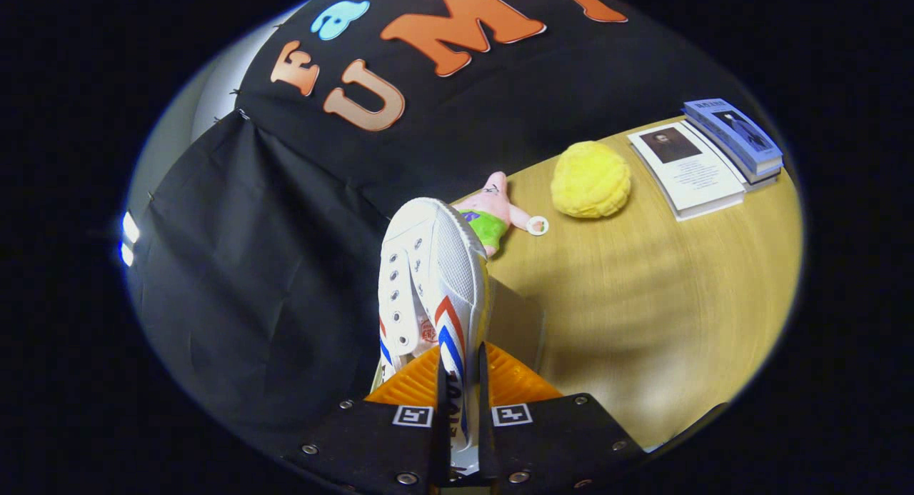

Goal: Open the storage box then place both shoes into the box .Put the left shoe in first, then the right shoe, with the right side of both shoes facing outward in a uniform manner.

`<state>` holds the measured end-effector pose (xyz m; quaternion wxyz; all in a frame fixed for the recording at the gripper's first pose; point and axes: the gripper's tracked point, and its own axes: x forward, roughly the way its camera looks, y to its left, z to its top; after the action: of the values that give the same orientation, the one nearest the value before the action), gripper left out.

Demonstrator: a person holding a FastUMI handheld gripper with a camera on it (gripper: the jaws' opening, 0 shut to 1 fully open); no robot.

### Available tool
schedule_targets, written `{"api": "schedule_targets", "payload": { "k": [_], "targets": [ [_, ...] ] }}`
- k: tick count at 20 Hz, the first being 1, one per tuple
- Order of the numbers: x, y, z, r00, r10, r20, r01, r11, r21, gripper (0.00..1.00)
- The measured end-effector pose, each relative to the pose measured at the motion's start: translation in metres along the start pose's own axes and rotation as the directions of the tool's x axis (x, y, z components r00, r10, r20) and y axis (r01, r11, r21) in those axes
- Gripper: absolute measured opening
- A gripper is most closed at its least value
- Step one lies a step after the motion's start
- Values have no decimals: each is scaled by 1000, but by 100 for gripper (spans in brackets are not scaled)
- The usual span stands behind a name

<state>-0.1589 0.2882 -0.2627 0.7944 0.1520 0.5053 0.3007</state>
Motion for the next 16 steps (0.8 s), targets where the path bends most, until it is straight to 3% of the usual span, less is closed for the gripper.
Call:
{"api": "schedule_targets", "payload": {
  "k": [3, 7, 11, 16],
  "targets": [
    [15, 30, -12, 999, 16, -38, -19, 996, -84, 16],
    [46, 45, -37, 995, -21, -100, 2, 983, -185, 16],
    [70, 39, -64, 981, -125, -149, 79, 957, -279, 16],
    [86, 20, -94, 934, -246, -261, 157, 935, -318, 16]
  ]
}}
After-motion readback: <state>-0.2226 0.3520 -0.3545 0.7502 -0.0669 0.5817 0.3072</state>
